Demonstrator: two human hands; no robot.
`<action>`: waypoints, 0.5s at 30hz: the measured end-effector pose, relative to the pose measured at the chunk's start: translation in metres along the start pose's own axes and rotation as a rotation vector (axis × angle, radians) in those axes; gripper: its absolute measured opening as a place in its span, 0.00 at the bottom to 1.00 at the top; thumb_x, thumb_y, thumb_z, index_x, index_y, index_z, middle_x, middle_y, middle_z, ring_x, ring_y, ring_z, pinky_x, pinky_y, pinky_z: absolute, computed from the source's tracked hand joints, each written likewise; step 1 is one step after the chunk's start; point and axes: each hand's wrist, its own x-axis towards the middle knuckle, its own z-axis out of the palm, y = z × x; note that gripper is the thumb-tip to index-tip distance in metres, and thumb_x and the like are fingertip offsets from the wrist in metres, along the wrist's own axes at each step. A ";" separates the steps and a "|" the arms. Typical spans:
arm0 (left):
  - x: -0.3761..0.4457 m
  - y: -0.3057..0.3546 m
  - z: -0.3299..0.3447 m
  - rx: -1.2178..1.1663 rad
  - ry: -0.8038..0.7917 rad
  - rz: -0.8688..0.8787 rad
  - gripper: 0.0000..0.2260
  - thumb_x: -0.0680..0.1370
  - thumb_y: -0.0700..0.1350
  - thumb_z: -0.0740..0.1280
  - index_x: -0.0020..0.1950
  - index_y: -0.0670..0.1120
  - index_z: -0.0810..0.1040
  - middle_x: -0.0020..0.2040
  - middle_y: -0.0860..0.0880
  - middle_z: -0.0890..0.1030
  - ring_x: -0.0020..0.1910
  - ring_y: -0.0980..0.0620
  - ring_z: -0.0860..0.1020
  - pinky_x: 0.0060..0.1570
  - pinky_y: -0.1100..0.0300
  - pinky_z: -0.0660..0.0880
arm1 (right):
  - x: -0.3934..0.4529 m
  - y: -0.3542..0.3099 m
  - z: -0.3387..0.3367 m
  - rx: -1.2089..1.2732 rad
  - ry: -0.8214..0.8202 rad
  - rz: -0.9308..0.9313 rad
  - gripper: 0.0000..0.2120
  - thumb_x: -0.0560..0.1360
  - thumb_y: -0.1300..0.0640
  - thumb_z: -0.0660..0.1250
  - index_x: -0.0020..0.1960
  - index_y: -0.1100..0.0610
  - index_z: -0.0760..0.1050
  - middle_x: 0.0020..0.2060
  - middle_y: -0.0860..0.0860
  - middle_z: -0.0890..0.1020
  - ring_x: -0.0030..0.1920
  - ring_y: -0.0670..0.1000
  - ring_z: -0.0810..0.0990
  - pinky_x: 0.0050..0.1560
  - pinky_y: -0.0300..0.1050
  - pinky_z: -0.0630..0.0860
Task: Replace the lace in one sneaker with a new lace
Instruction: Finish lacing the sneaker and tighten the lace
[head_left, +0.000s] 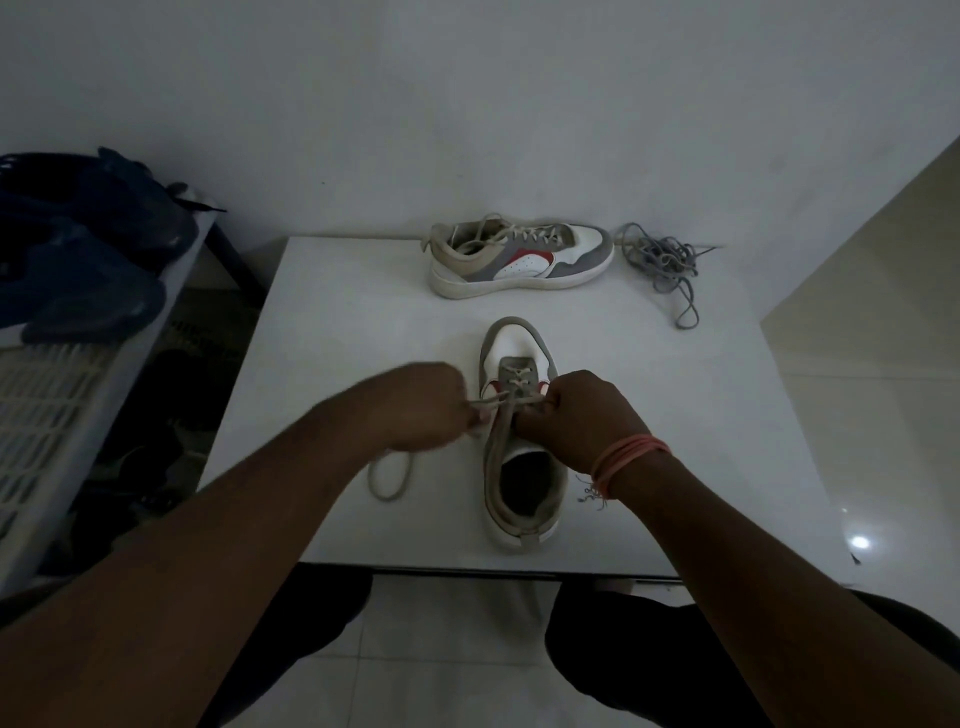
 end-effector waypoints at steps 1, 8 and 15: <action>-0.001 0.001 0.001 -0.025 -0.041 0.088 0.13 0.81 0.55 0.66 0.46 0.48 0.84 0.37 0.54 0.79 0.37 0.55 0.77 0.36 0.61 0.68 | 0.001 0.001 0.001 -0.003 0.007 0.006 0.19 0.73 0.45 0.72 0.30 0.53 0.70 0.28 0.49 0.73 0.31 0.49 0.72 0.31 0.41 0.65; -0.010 0.002 -0.036 -1.278 0.061 0.214 0.07 0.77 0.46 0.67 0.44 0.43 0.78 0.41 0.50 0.81 0.44 0.54 0.76 0.48 0.56 0.68 | 0.005 0.007 0.002 -0.014 0.021 0.035 0.21 0.74 0.42 0.71 0.31 0.54 0.71 0.27 0.50 0.74 0.29 0.49 0.73 0.32 0.43 0.71; -0.002 -0.003 -0.017 -0.540 0.004 -0.288 0.34 0.80 0.68 0.57 0.41 0.38 0.82 0.35 0.46 0.86 0.27 0.53 0.78 0.34 0.61 0.72 | 0.013 0.010 0.008 -0.019 0.029 0.014 0.20 0.74 0.39 0.69 0.35 0.54 0.72 0.30 0.50 0.75 0.33 0.50 0.76 0.35 0.42 0.70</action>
